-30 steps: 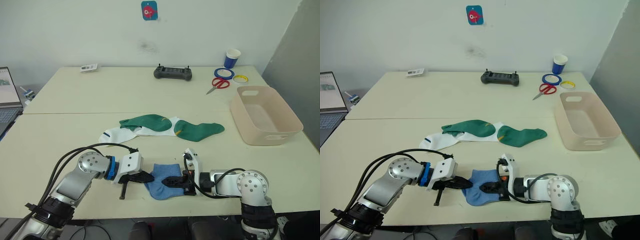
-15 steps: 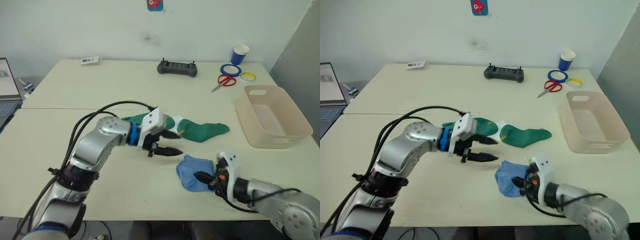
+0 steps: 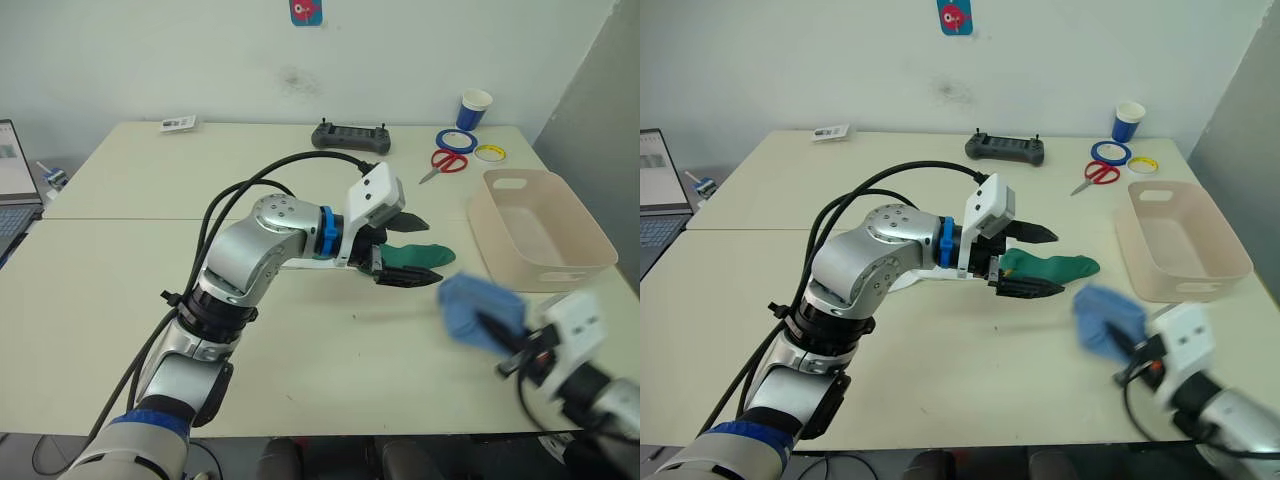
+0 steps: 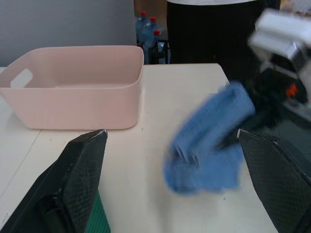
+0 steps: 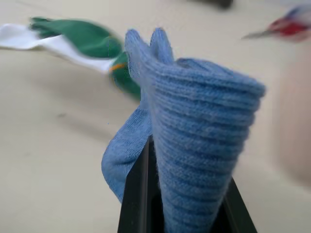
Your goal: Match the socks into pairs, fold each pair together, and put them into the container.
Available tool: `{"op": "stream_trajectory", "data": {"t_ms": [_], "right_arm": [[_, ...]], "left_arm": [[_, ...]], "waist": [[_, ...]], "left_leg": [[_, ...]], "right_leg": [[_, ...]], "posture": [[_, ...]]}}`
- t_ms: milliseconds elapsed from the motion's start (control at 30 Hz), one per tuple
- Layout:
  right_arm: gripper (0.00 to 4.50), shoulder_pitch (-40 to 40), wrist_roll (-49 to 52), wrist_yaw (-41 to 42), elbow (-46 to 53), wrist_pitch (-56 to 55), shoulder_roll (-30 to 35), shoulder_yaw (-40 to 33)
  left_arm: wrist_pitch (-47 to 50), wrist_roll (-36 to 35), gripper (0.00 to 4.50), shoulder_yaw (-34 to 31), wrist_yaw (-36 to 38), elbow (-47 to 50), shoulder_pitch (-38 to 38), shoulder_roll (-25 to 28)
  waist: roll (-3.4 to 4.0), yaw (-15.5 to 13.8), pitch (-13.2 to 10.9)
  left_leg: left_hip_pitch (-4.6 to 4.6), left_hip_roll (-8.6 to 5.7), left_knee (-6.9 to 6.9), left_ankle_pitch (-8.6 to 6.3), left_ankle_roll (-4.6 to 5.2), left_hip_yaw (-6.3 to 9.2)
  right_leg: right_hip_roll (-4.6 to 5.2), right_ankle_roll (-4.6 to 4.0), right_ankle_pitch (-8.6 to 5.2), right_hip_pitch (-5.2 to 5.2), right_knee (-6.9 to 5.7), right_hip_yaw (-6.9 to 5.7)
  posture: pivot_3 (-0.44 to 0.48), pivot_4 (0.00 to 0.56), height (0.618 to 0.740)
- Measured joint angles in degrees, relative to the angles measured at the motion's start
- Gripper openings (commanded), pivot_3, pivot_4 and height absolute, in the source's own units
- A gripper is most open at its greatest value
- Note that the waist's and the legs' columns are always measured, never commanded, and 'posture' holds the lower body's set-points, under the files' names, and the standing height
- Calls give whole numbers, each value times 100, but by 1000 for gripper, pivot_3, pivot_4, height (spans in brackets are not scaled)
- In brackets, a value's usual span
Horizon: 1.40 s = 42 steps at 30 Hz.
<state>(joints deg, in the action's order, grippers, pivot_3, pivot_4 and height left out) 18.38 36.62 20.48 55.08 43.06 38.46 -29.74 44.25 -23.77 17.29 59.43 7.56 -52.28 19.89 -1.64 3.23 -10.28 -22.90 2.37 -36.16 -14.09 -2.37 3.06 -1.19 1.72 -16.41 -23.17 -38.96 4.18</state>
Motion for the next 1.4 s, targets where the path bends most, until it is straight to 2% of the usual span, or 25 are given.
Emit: {"op": "stream_trajectory", "data": {"t_ms": [67, 167, 267, 367, 467, 600, 867, 1067, 1267, 1400], "right_arm": [[0, -416, -318, 111, -254, -52, 711, -416], [0, -904, -975, 220, -891, -303, 1507, -382], [0, -1484, -1867, 279, -1867, -876, 2210, 74], [0, -2248, -3092, 267, -3305, -1902, 2937, 1127], [0, -3078, -4298, 205, -4784, -3072, 3133, 2293], [0, -3892, -5260, 257, -6083, -3939, 3026, 3251], [0, -5022, -5953, 955, -7601, -4248, 2443, 4067], [2038, -5593, -6005, 1520, -8171, -4338, 2311, 4217], [4133, -5618, -5576, 2469, -7830, -3866, 2316, 4072], [4133, -5257, -5197, 3074, -6943, -3418, 2585, 3700]], "left_arm": [[-9, -7, 4483, 84, 63, -38, -10, -6], [-15, -12, 4483, 88, 109, -46, -30, -8], [-7, -17, 4483, 84, 89, -59, -84, -78], [40, -80, 4483, 75, 14, -64, -174, -191], [88, -129, 4483, 38, -35, -49, -237, -207], [148, -148, 4483, 22, -133, -32, -274, -208], [155, -183, 4483, 22, -249, 96, -245, -201], [138, -186, 4500, 23, -257, 107, -242, -203], [4, -152, 4500, 30, -265, 79, -243, -210], [-67, -129, 4500, 32, -266, 21, -241, -201]], "waist": [[-1, -2, -1], [-1, -19, -3], [-2, -39, -4], [1, -35, -7], [1, -38, -8], [18, -37, -17], [26, -36, -17], [29, -47, -18], [32, -51, -17], [34, -68, -16]], "left_leg": [[1, -3, 2, 0, 0, 2], [-1, -3, 4, 0, 1, 0], [-3, -6, 3, 0, 1, -2], [-1, -18, 4, 0, 1, -13], [-1, -22, 2, 2, -1, -14], [-1, -28, 1, 15, -25, -17], [0, -34, 0, 20, -32, -13], [0, -49, -2, 22, -35, -11], [0, -49, -4, 22, -35, -8], [-1, -50, -6, 22, -35, -3]], "right_leg": [[1, -1, 1, 1, 1, -1], [0, -2, -1, -1, 2, 1], [3, -2, -1, -1, 5, 3], [20, -2, -1, -2, 6, 10], [25, -2, -1, -2, 6, 11], [30, -6, 1, -3, 2, 17], [37, -24, 13, -3, -6, 15], [50, -26, 14, -1, -7, 15], [51, -26, 15, 0, -10, 13], [51, -26, 15, 1, -12, 8]], "posture": [[0, 150, 740], [0, 150, 740], [0, 150, 740], [0, 150, 740], [0, 150, 740], [0, 150, 740], [0, 150, 740], [0, 150, 740], [0, 150, 740], [0, 150, 740]]}}
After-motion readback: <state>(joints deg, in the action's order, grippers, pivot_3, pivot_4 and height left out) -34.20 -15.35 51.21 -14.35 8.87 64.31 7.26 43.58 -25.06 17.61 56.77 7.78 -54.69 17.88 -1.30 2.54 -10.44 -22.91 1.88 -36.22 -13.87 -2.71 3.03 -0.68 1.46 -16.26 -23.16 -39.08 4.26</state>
